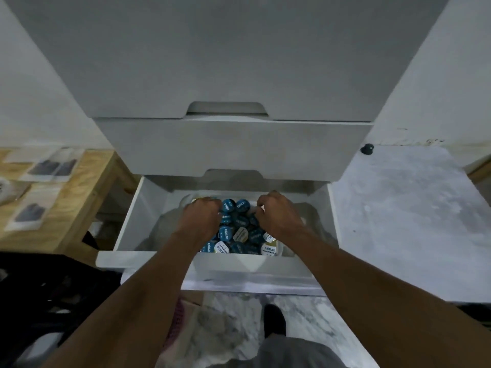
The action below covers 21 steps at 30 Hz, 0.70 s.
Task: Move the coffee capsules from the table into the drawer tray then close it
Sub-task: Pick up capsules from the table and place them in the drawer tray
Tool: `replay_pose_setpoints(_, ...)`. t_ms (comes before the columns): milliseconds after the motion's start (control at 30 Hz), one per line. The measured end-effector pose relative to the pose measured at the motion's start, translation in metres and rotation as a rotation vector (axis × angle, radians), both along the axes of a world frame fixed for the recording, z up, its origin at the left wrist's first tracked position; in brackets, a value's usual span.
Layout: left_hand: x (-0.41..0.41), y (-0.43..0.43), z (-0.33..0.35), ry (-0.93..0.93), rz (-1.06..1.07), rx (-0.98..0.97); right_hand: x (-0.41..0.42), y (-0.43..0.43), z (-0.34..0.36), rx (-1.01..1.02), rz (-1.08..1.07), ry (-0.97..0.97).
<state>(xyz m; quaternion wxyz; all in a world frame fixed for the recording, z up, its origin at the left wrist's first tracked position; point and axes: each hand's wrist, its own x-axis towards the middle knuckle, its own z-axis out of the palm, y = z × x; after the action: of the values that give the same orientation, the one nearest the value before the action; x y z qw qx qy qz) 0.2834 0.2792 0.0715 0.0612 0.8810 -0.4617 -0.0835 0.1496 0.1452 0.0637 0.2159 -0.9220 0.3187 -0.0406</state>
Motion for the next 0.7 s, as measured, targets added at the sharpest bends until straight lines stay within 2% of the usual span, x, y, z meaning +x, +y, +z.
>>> replay_pose_setpoints(367,-0.051,0.037,0.045,-0.105,-0.081,-0.146,-0.075,0.062,0.042,-0.198,-0.158,-0.094)
replay_pose_setpoints(700,-0.131,-0.005,0.073,-0.090,-0.294,-0.260,-0.159,0.055,0.063,-0.284,-0.322,-0.117)
